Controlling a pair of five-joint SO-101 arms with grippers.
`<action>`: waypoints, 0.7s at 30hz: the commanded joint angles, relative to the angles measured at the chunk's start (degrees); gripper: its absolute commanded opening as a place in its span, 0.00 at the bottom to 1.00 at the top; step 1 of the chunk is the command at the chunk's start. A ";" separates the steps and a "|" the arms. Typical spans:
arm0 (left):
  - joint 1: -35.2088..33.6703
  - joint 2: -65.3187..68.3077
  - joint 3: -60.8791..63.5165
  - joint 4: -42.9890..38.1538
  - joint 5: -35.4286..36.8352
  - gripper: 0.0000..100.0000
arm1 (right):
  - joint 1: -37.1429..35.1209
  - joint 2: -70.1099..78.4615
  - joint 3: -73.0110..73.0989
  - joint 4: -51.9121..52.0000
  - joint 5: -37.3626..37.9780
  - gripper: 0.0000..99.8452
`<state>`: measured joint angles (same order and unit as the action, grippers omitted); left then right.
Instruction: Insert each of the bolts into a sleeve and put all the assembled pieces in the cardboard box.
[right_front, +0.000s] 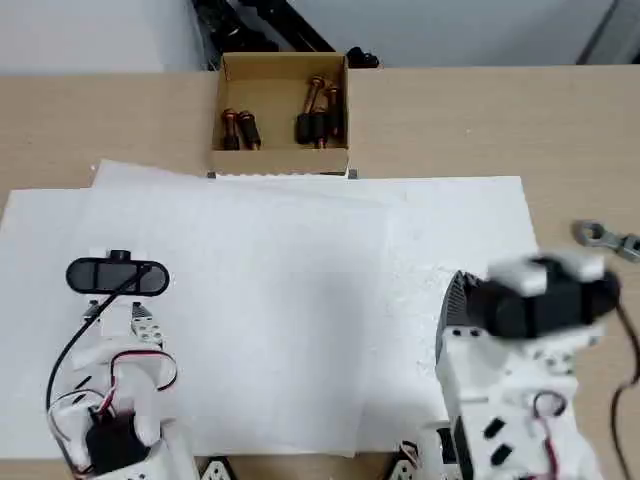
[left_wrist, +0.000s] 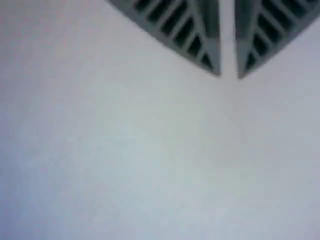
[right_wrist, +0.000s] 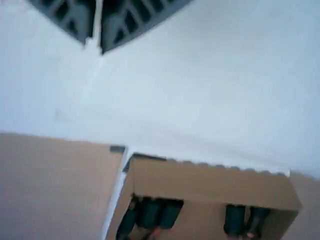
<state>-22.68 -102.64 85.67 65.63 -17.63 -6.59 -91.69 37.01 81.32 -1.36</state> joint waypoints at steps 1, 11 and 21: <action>0.26 -0.44 1.36 -5.54 1.05 0.01 | 0.57 -13.76 12.75 -5.32 -0.26 0.00; 4.40 -0.44 8.84 -9.58 19.87 0.01 | 0.48 -12.53 23.91 -5.23 -0.26 0.00; 9.49 -0.44 9.19 -10.64 24.00 0.01 | 2.07 -12.18 35.34 -6.99 -0.26 0.00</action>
<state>-13.54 -102.55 94.99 56.04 5.85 -5.63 -103.56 69.80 76.22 -1.45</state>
